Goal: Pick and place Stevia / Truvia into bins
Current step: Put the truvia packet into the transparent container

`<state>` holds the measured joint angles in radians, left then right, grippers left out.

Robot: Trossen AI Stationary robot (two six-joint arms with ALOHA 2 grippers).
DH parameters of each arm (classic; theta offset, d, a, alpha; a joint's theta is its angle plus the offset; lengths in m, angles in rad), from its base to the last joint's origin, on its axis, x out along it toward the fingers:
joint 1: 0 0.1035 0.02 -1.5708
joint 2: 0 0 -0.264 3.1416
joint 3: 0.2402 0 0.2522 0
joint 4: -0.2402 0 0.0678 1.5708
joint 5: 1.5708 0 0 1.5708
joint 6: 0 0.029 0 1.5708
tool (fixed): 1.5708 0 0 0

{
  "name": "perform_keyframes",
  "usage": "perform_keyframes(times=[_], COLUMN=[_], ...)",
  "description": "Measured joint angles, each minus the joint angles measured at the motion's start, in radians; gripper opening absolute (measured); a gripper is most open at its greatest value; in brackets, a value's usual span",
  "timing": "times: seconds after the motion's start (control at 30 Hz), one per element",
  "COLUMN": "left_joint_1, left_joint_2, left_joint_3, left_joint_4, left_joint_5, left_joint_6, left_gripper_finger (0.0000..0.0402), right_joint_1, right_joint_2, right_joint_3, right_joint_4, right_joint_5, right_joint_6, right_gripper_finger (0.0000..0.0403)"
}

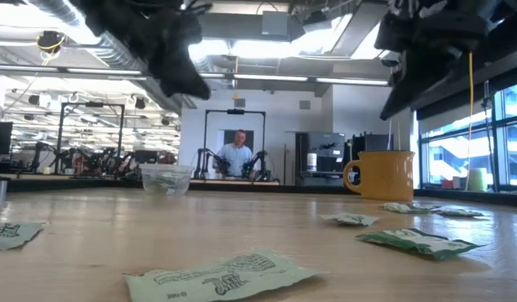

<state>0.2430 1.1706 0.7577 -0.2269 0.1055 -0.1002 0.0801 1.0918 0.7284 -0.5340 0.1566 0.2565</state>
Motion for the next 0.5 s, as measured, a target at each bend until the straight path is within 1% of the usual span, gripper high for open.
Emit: perform_keyframes(times=[0.1, 0.23, 0.37, 0.5], left_joint_1=[-0.062, -0.137, -0.192, -0.217], left_joint_2=[0.000, 0.000, 0.000, 0.000], left_joint_3=[-0.081, -0.166, -0.207, -0.213], left_joint_4=[0.246, 0.494, 0.610, 0.627], left_joint_5=[0.047, 0.051, 0.043, 0.042], left_joint_6=[-0.019, -0.021, -0.019, -0.018], left_gripper_finger=[0.0075, 0.0075, 0.0075, 0.0074], right_joint_1=[0.016, 0.022, 0.013, -0.008], right_joint_2=[0.044, 0.114, 0.188, 0.254], right_joint_3=[0.000, 0.000, 0.000, 0.000], right_joint_4=[-0.024, -0.100, -0.148, -0.150], right_joint_5=[0.000, 0.000, 0.000, 0.000], right_joint_6=[0.011, 0.079, 0.205, 0.347], right_gripper_finger=[0.0172, 0.0172, 0.0172, 0.0172])
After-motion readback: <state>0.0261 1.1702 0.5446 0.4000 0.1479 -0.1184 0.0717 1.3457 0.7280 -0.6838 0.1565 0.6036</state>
